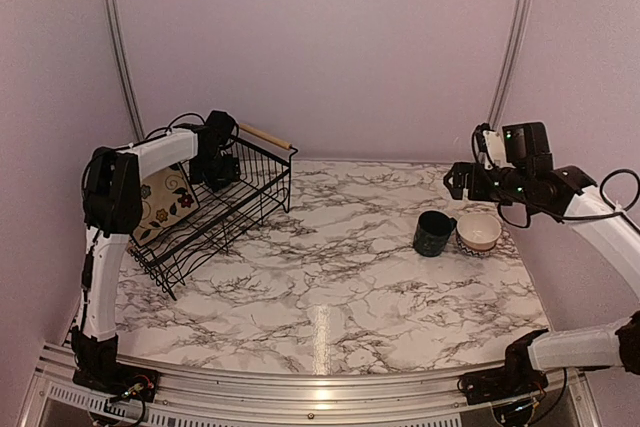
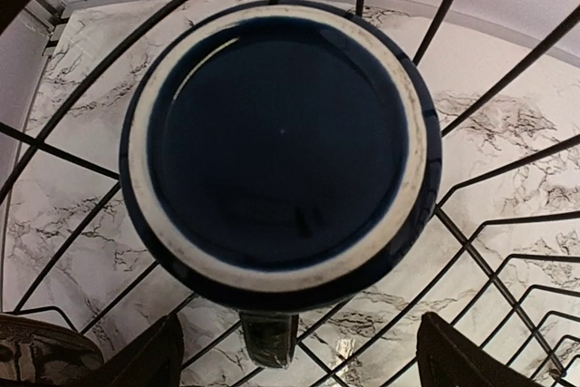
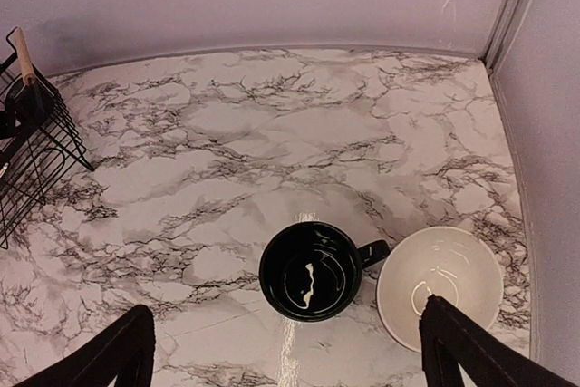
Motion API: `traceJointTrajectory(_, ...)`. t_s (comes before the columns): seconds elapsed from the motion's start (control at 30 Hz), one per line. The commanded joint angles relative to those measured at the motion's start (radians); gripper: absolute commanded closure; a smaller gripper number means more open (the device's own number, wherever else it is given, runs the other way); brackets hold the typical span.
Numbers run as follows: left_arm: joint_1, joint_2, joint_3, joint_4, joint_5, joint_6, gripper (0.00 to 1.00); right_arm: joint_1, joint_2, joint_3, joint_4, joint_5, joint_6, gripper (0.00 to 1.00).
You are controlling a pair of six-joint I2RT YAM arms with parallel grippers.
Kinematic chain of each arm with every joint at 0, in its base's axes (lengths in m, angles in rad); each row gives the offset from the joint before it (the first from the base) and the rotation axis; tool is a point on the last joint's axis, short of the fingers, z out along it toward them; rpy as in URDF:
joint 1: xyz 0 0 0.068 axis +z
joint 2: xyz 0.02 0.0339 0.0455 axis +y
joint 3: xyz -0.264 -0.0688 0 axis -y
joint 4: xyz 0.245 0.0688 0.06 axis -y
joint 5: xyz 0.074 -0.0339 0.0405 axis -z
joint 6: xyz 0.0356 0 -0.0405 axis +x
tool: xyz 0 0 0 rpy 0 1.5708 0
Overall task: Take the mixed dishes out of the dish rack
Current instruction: Grab the cup from the dish rack.
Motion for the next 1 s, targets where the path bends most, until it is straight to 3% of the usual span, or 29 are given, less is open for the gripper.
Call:
traceJointTrajectory(0.0, 0.007, 0.036, 0.040, -0.008, 0.026, 0.006, 0.10, 0.001, -0.040, 0.013, 0.034, 0.036, 0.015, 0.01)
traceJointTrajectory(0.23, 0.009, 0.061, 0.065, -0.005, 0.021, 0.019, 0.34, 0.001, -0.098, -0.023, 0.075, 0.171, 0.096, 0.02)
traceJointTrajectory(0.4, 0.010, 0.075, 0.079, -0.006, 0.004, 0.033, 0.41, 0.001, -0.172, -0.055, 0.127, 0.198, 0.092, 0.02)
traceJointTrajectory(0.63, 0.019, 0.101, 0.099, -0.007, 0.010, 0.037, 0.53, 0.001, -0.146, -0.025, 0.085, 0.172, 0.104, 0.02)
traceJointTrajectory(0.97, 0.024, 0.105, 0.118, -0.009, 0.017, 0.063, 0.74, 0.001, -0.140, -0.022, 0.090, 0.018, 0.022, 0.02)
